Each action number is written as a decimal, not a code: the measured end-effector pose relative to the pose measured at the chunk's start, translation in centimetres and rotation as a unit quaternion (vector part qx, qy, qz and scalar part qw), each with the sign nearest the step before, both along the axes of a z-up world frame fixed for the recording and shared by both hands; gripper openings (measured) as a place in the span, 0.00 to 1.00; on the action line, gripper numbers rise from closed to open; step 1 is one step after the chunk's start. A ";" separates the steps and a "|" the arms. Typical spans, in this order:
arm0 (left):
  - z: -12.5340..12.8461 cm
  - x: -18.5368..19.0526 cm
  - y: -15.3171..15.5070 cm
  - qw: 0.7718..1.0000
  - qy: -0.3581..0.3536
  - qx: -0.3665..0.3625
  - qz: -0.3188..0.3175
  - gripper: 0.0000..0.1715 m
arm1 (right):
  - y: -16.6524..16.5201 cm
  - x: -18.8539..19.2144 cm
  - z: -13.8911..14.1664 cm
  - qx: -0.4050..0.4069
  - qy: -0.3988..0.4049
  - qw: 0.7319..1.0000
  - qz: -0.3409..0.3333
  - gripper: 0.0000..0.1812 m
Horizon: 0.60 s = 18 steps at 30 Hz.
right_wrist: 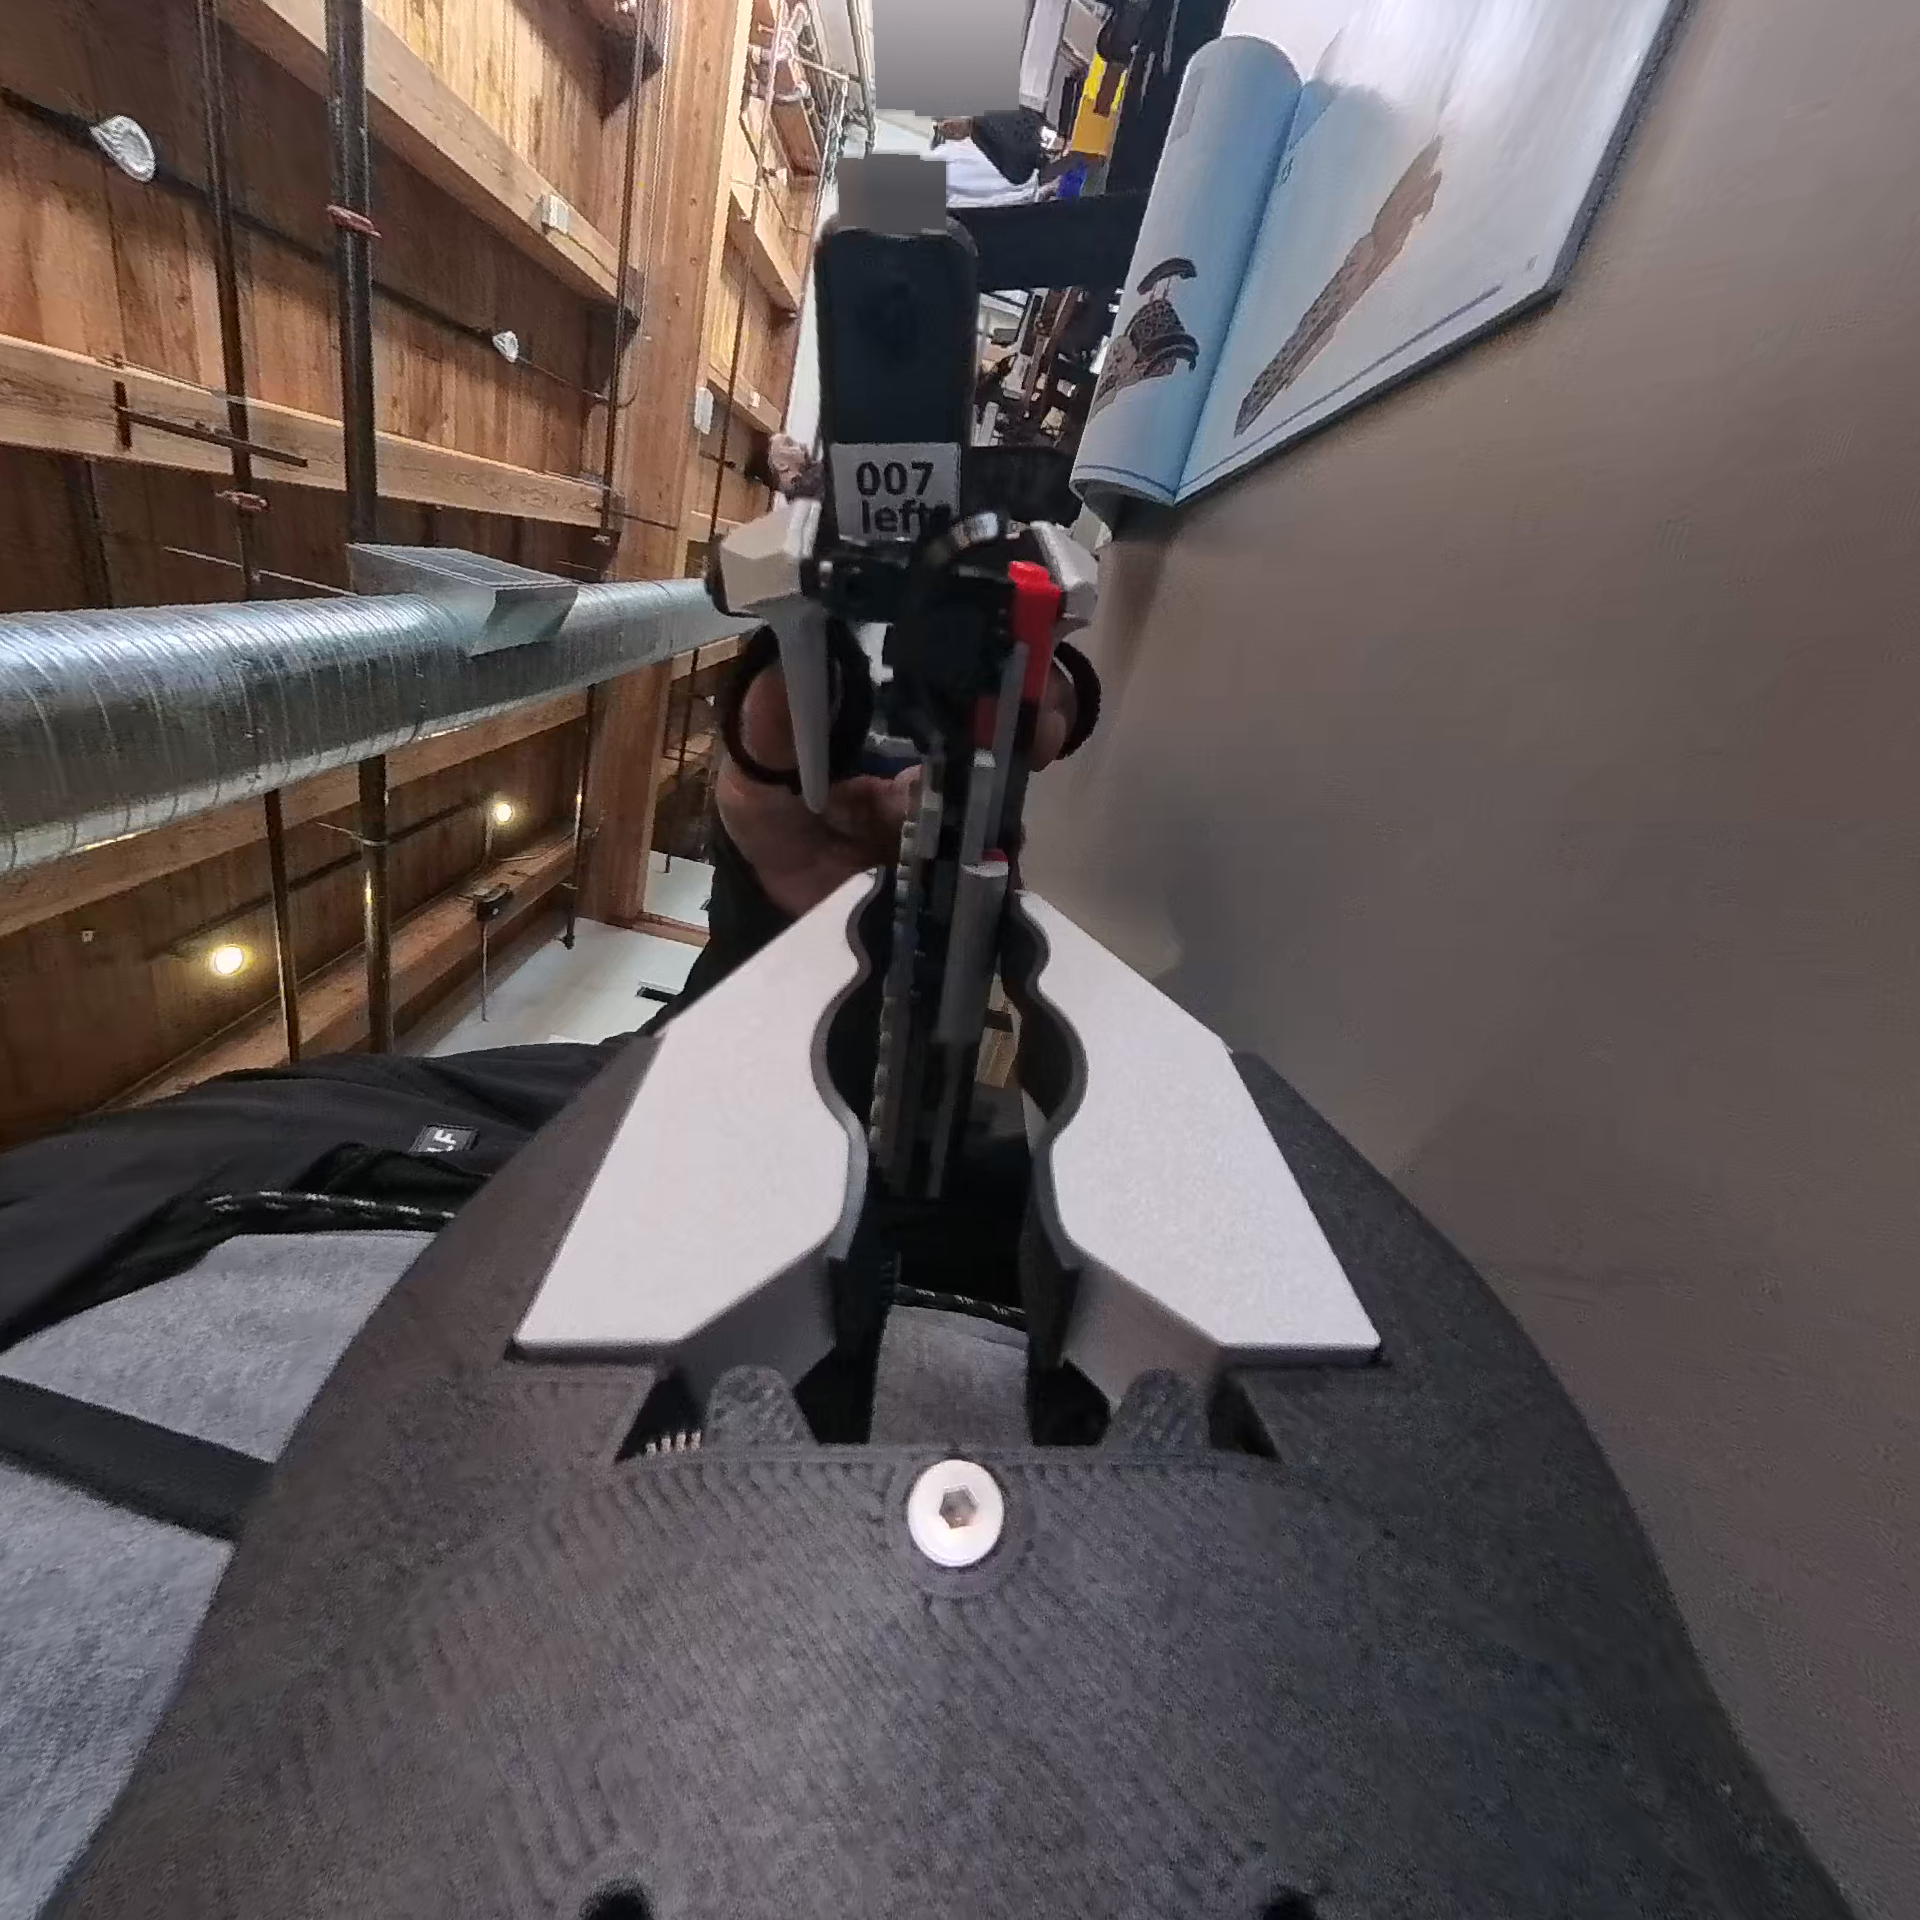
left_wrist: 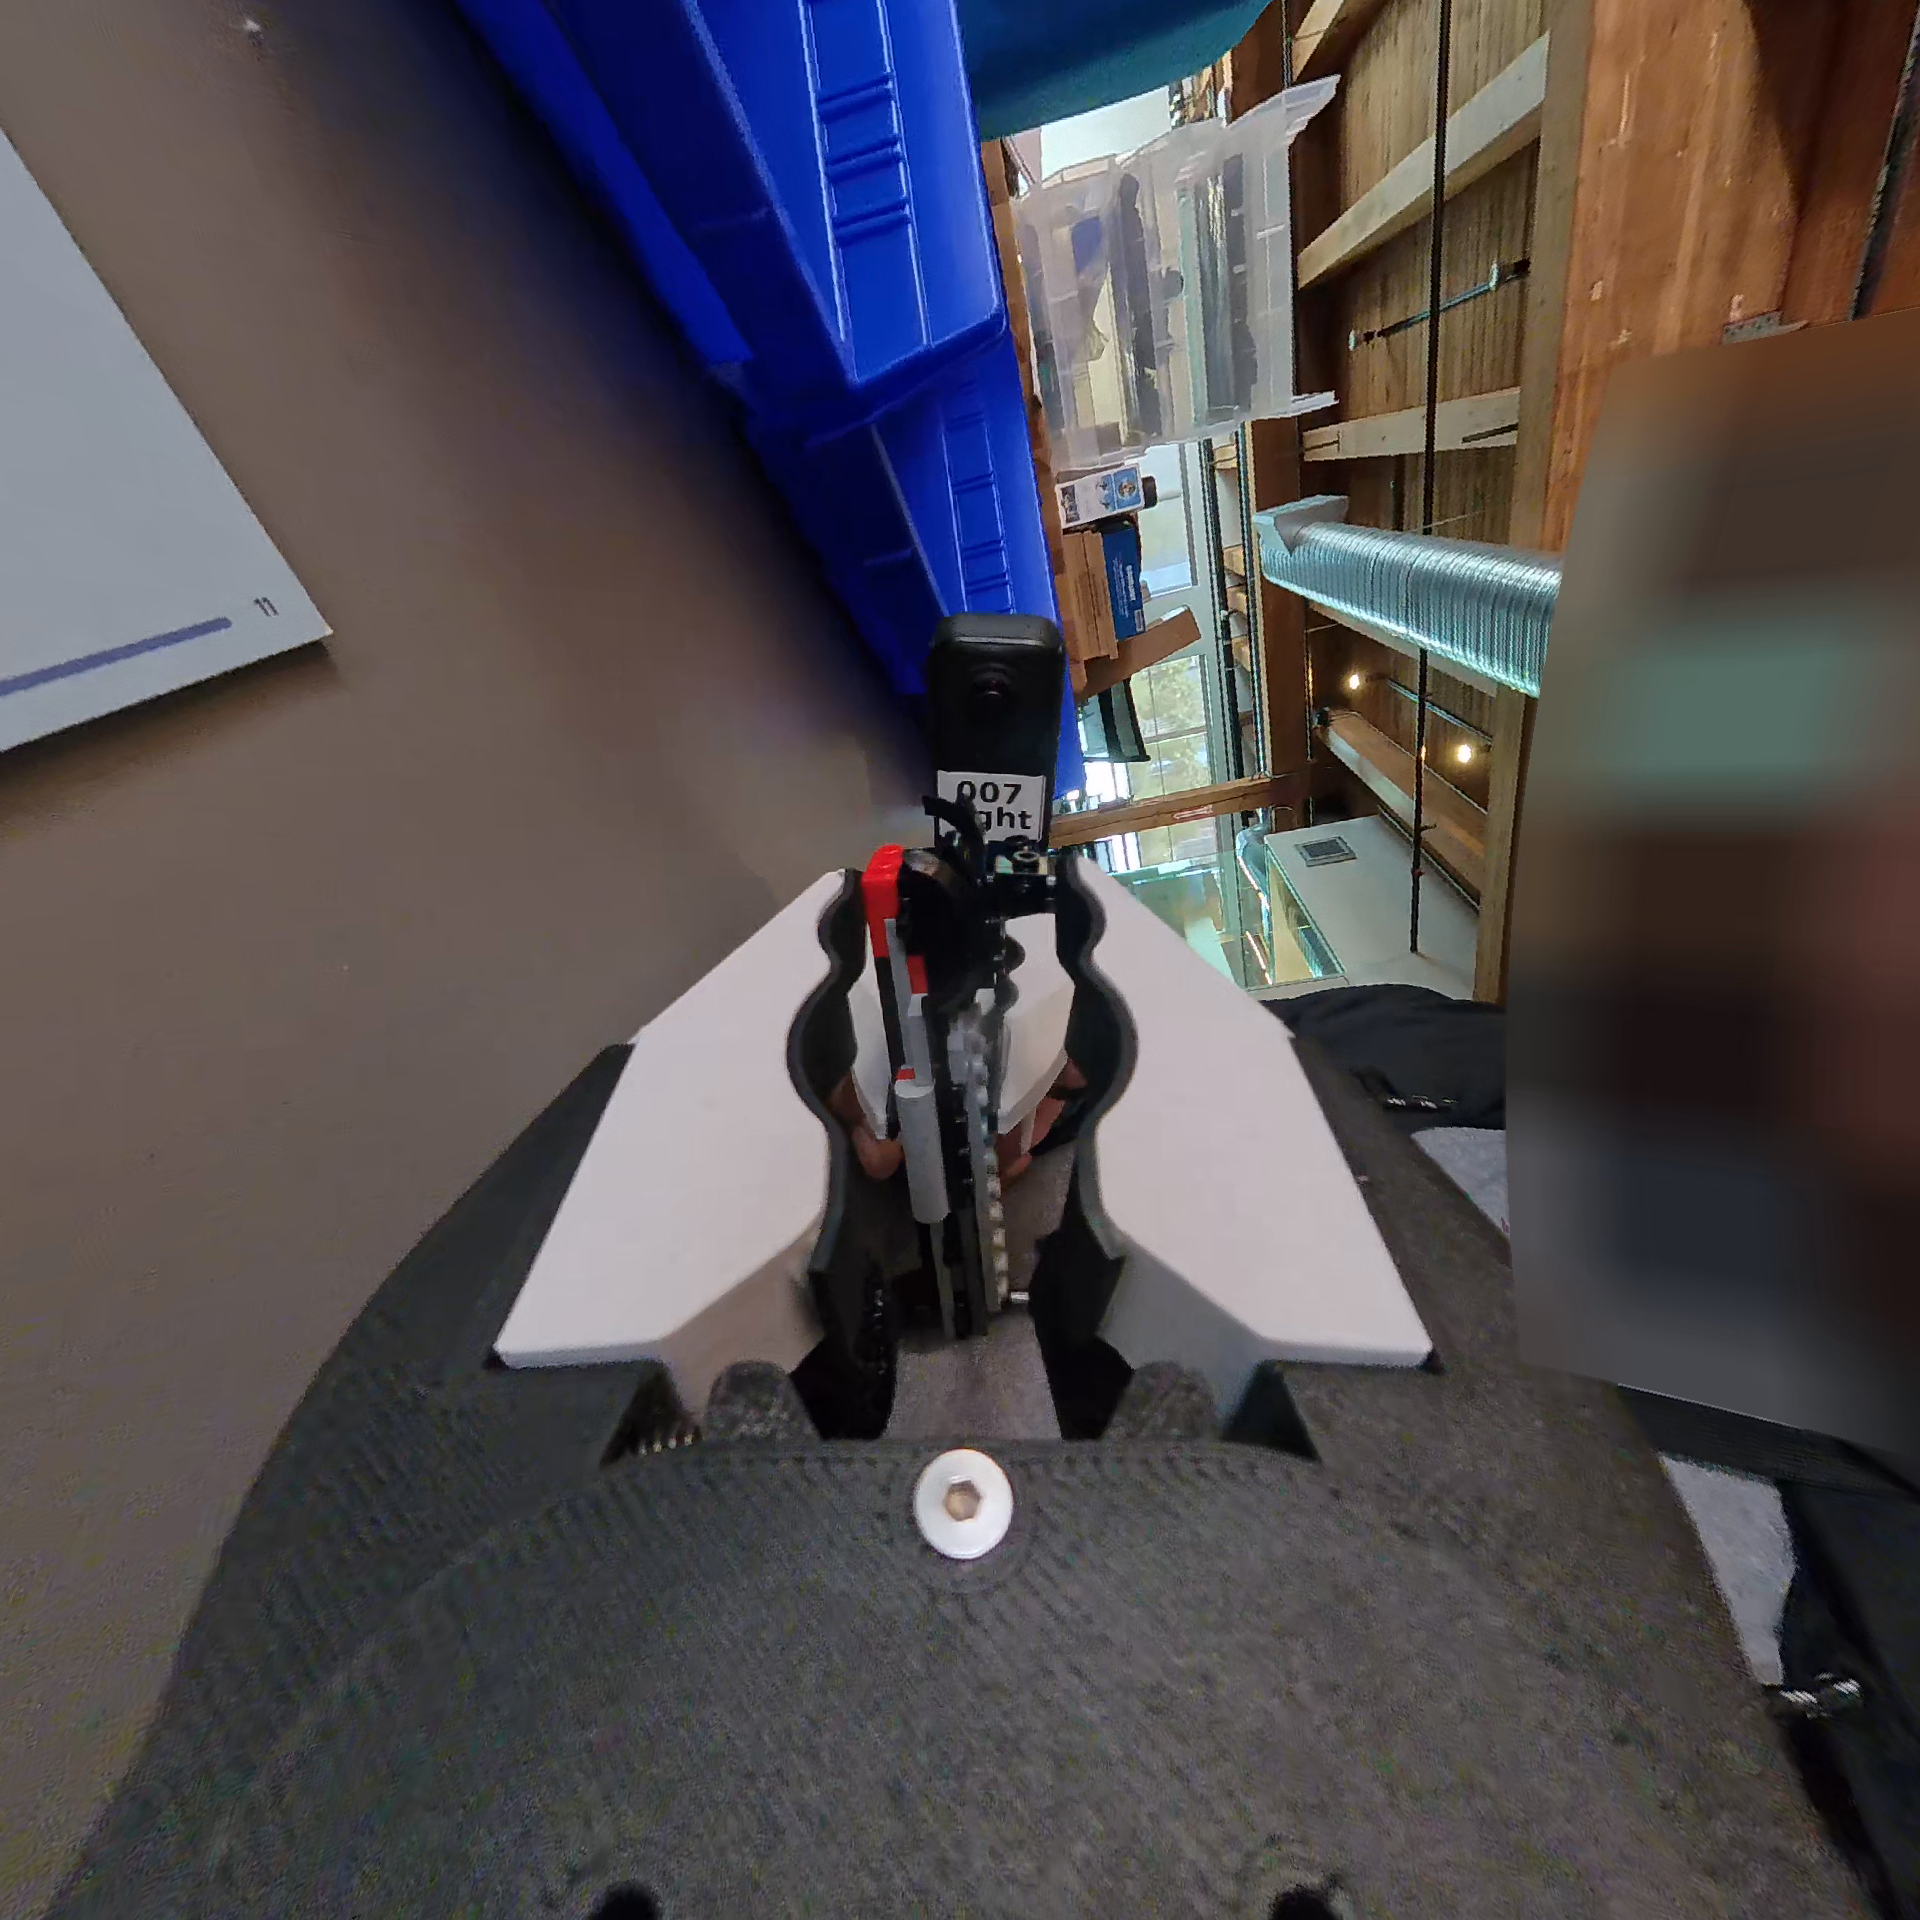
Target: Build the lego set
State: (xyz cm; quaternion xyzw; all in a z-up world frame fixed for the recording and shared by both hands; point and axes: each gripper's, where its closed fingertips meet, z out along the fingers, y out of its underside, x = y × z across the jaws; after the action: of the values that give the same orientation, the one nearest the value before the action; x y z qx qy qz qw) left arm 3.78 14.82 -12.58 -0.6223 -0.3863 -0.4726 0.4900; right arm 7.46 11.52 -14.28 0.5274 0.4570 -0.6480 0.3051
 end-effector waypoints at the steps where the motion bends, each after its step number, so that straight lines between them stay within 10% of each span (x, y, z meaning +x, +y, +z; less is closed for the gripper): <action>1: 0.1 0.0 0.0 1.000 -0.002 0.003 0.001 0.21 | 0.0 0.0 0.0 0.002 0.001 1.000 0.001 0.12; 18: 0.3 0.3 -0.2 1.000 0.022 -0.005 -0.004 0.20 | -0.4 0.3 -0.1 0.015 0.009 1.000 0.008 0.12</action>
State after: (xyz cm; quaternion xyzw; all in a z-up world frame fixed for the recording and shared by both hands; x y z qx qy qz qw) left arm 4.08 14.67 -12.31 -0.6363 -0.3755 -0.4590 0.4933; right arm 7.73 11.14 -14.37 0.5221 0.4738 -0.6435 0.2982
